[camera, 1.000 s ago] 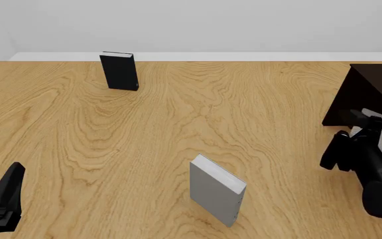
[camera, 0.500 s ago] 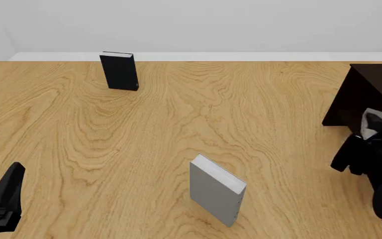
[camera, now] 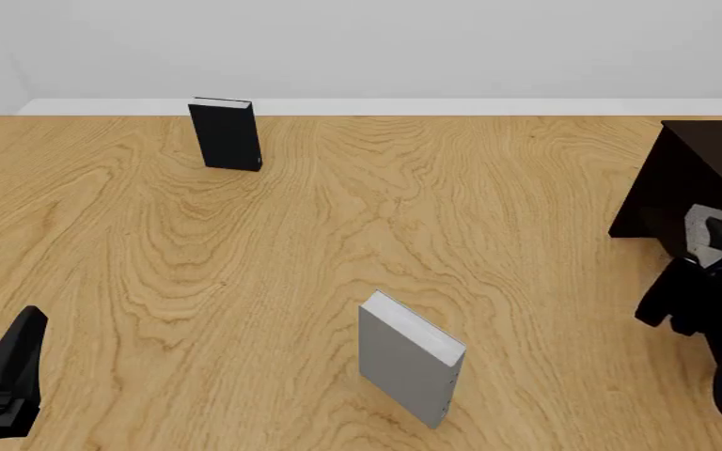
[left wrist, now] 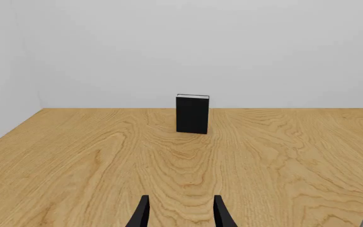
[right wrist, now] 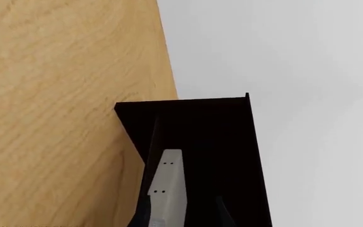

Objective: Pick up the book on the right and place it on the cabinet shelf.

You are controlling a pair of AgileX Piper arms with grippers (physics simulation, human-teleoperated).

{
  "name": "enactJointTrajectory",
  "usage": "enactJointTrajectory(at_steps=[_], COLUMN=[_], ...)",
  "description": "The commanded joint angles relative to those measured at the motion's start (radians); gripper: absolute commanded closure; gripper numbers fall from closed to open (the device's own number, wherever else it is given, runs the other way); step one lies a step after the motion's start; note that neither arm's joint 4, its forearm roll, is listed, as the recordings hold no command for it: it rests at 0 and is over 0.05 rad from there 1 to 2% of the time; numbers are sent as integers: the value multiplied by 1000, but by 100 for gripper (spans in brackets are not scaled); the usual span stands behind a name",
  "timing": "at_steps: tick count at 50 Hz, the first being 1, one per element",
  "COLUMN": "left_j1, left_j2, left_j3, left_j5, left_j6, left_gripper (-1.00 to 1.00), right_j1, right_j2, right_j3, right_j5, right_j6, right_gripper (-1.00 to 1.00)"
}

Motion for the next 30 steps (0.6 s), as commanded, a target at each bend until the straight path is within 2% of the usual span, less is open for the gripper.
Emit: enactJointTrajectory(at_steps=[1, 3, 13, 16, 18, 20, 21, 30], left_j1=[0, 0, 0, 0, 0, 0, 0, 0], left_j2=[0, 0, 0, 0, 0, 0, 0, 0], left_j3=[0, 0, 0, 0, 0, 0, 0, 0], left_j5=[0, 0, 0, 0, 0, 0, 0, 0], left_j6=[0, 0, 0, 0, 0, 0, 0, 0], left_gripper=[-100, -100, -100, -100, -100, -100, -100, -100], right_j1=[-106, -92, -68, -2, 10, 56, 46, 99], right_j2=[13, 9, 0, -27, -27, -41, -34, -25], right_j3=[-1, 1, -1, -5, -10, -14, -17, -31], right_j5=[2, 1, 3, 2, 0, 0, 0, 0], right_j6=[1, 19, 7, 1, -32, -38, -49, -34], right_gripper=[-100, -100, -100, -100, -100, -100, -100, -100])
